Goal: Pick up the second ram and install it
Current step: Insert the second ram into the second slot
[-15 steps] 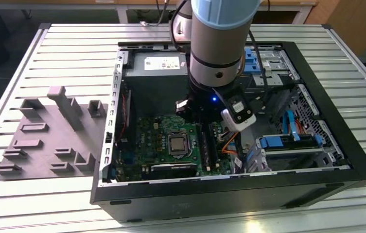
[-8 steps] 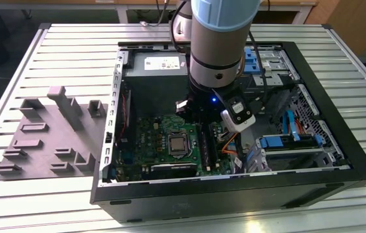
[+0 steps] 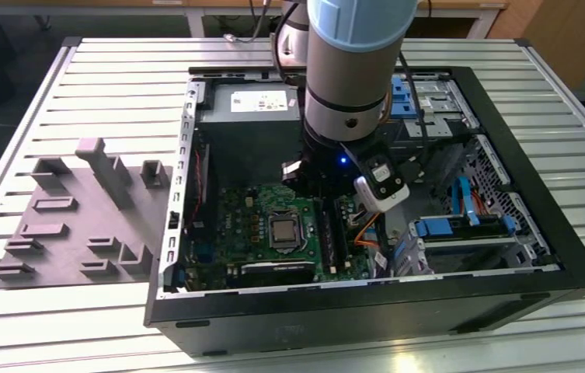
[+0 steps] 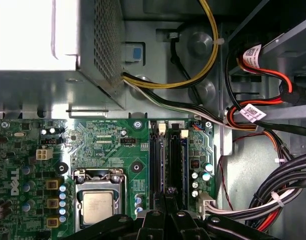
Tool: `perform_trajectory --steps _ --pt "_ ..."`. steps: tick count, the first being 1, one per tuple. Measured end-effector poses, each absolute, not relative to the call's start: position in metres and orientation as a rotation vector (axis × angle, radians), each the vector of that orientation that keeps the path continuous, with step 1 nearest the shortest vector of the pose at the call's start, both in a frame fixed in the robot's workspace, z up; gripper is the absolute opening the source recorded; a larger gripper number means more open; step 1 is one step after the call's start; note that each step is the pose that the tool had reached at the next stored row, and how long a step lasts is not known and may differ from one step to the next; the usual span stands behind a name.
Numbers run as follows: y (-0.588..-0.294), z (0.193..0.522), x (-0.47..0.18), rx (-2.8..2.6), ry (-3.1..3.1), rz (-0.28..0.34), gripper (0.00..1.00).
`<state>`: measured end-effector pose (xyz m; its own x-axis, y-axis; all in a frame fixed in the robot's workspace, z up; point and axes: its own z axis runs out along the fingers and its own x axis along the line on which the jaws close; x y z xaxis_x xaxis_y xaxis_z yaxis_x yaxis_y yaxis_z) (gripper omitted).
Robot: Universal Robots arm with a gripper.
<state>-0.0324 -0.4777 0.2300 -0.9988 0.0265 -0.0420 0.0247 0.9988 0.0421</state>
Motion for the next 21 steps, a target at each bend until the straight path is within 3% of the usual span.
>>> perform_trajectory --steps 21 --pt "-0.4777 0.2273 -0.0317 0.04 3.098 0.065 0.11"
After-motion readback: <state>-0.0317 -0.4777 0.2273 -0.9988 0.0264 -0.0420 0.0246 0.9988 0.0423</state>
